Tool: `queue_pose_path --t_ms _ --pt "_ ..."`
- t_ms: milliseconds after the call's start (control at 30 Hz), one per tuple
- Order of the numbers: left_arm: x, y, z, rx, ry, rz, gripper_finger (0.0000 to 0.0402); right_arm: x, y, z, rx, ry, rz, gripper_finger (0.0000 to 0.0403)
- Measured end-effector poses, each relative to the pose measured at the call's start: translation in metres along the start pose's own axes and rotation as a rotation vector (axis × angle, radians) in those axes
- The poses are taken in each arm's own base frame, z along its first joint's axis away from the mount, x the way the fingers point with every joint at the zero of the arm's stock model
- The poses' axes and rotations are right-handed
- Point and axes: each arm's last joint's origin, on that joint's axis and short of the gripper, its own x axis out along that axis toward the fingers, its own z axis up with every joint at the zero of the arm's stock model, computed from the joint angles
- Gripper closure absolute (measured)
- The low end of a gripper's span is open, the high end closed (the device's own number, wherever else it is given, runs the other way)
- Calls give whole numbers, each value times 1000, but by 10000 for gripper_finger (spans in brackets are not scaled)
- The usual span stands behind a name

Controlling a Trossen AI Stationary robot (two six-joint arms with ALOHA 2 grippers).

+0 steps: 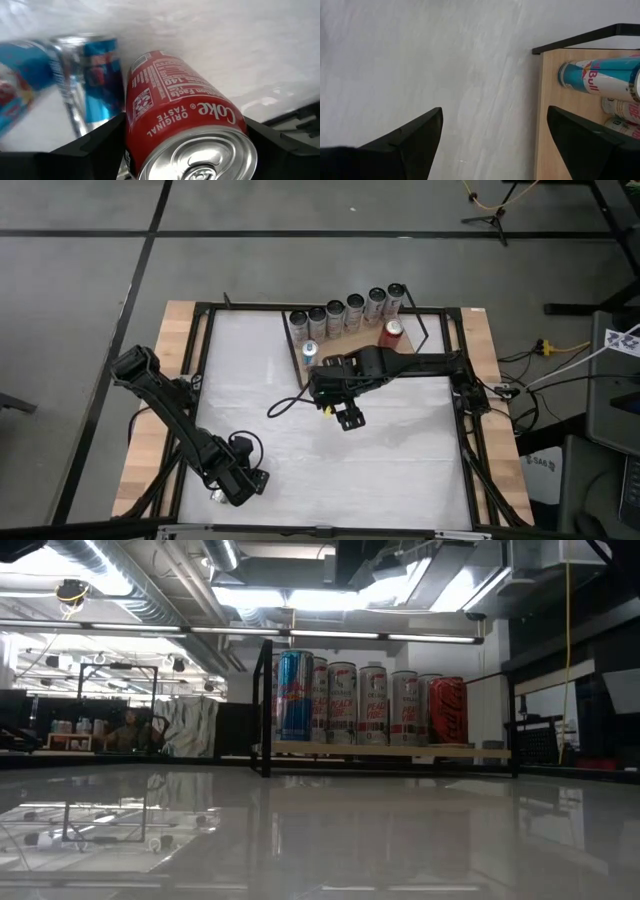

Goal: Place canned beverage on shelf
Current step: Put the red black soda can on the shelf aligned with the other red black soda can

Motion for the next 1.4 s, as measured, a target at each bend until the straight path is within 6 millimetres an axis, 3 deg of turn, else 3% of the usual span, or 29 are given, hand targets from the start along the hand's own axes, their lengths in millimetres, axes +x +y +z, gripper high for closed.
queue_pose_path --t_ms 433,633,833,1067,1233,1400 --pt "-35 -18 -7 77 14 -74 97 0 0 -1 -3 8 1 56" --pt "-60 -37 7 226 8 -133 97 -9 1 -7 1 29 6 56" --pt "-79 -53 51 458 -22 -107 97 -47 2 -21 40 -60 0 56" --pt "-88 -66 124 808 -52 -113 97 -90 5 -42 150 -169 26 56" --pt "-91 -63 170 1065 -110 -63 97 -100 6 -48 252 -194 33 56" --pt "-95 -54 198 1291 -123 33 97 -101 6 -48 336 -196 41 56"
